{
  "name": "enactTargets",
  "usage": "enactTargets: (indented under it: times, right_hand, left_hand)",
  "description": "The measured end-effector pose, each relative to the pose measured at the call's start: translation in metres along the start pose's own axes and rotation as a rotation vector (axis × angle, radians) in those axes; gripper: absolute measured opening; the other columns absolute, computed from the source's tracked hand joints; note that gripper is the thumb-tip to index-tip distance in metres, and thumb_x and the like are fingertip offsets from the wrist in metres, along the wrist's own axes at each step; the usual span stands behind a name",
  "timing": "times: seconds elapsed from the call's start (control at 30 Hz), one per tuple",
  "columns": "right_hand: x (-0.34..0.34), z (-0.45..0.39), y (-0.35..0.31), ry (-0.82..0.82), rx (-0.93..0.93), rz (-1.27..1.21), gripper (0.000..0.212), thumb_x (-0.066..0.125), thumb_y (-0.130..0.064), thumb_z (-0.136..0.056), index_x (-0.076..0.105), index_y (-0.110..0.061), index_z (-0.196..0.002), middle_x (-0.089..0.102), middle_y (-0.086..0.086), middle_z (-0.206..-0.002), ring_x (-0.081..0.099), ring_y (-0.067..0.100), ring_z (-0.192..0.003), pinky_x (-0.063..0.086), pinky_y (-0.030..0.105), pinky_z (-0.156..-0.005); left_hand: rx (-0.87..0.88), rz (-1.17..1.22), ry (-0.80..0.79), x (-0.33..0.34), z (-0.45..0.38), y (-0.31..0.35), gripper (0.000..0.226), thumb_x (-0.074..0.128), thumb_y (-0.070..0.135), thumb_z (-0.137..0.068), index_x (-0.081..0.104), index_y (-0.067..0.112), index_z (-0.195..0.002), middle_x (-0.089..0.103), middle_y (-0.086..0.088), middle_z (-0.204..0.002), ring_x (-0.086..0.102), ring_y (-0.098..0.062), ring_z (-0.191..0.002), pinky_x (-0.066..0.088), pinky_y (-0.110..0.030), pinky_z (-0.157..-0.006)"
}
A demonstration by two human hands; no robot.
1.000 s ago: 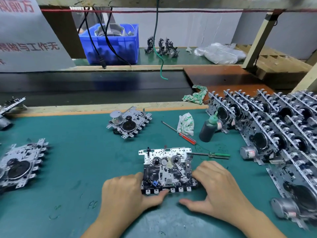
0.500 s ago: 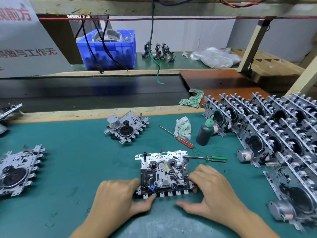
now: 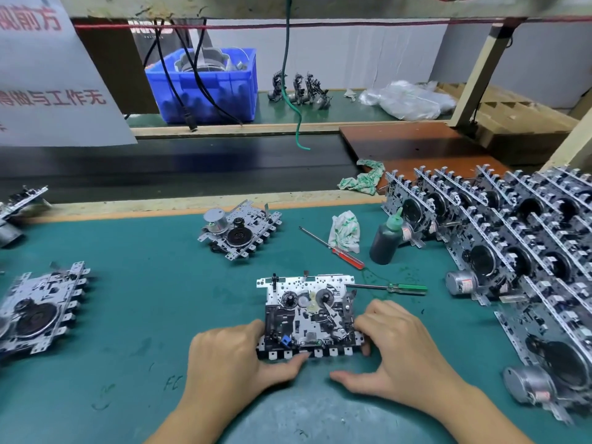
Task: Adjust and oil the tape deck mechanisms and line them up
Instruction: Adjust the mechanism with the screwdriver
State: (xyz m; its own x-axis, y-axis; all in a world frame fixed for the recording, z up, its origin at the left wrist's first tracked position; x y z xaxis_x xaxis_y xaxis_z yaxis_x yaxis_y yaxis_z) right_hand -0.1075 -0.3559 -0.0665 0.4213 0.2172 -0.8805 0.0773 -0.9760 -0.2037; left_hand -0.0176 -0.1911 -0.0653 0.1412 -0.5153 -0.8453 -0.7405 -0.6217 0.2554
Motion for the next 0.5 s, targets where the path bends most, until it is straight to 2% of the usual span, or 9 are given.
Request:
enactTargets:
  times: [0.2,0.33,0.4,0.5]
  right_hand:
    - [-0.006,0.000,-0.004,0.113,-0.017,0.101,0.051,0.055,-0.060,-0.071,0.045,-0.016,-0.049,0.043,-0.005,-0.051,0.043,0.016,-0.051,0.030,0.026,-0.056]
    - [-0.005,0.000,-0.001,0.093,0.042,0.126,0.057,0.052,-0.073,-0.063,0.047,-0.017,-0.053,0.043,-0.007,-0.054,0.040,0.013,-0.052,0.025,0.021,-0.055]
    - [-0.005,0.000,0.001,0.102,0.103,0.136,0.057,0.051,-0.074,-0.060,0.044,-0.018,-0.050,0.042,-0.007,-0.052,0.040,0.013,-0.050,0.027,0.022,-0.053]
    - [-0.003,-0.001,0.003,0.075,0.084,0.118,0.055,0.051,-0.074,-0.062,0.041,-0.021,-0.052,0.042,-0.008,-0.054,0.041,0.012,-0.050,0.030,0.022,-0.053]
  left_hand:
    - [0.090,0.104,-0.119,0.003,0.001,-0.002,0.071,0.046,0.087,-0.054,0.044,0.016,-0.046,0.039,0.007,-0.034,0.041,-0.011,-0.030,0.035,-0.017,-0.032]
    - [0.187,0.135,-0.158,0.003,0.005,0.005,0.061,0.052,0.082,-0.056,0.050,0.021,-0.050,0.040,0.008,-0.034,0.042,-0.007,-0.031,0.032,-0.016,-0.031]
    - [0.245,0.130,-0.163,0.003,0.008,0.009,0.058,0.053,0.080,-0.059,0.055,0.023,-0.053,0.040,0.008,-0.035,0.042,-0.006,-0.032,0.032,-0.017,-0.031]
    - [0.206,0.105,-0.141,0.001,0.008,0.008,0.051,0.055,0.074,-0.060,0.058,0.023,-0.053,0.041,0.007,-0.036,0.043,-0.008,-0.032,0.031,-0.015,-0.031]
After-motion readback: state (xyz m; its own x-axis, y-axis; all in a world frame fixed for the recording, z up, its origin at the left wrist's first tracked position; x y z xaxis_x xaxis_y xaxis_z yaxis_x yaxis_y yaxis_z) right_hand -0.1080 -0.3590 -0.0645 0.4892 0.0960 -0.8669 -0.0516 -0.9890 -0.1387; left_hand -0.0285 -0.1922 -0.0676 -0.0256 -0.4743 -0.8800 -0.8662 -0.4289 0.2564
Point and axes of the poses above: each hand's wrist, its own z-axis away from the middle knuckle, its own x-axis out of the palm, y = z × x, the point moved 7 cm from there along -z, towards the middle knuckle
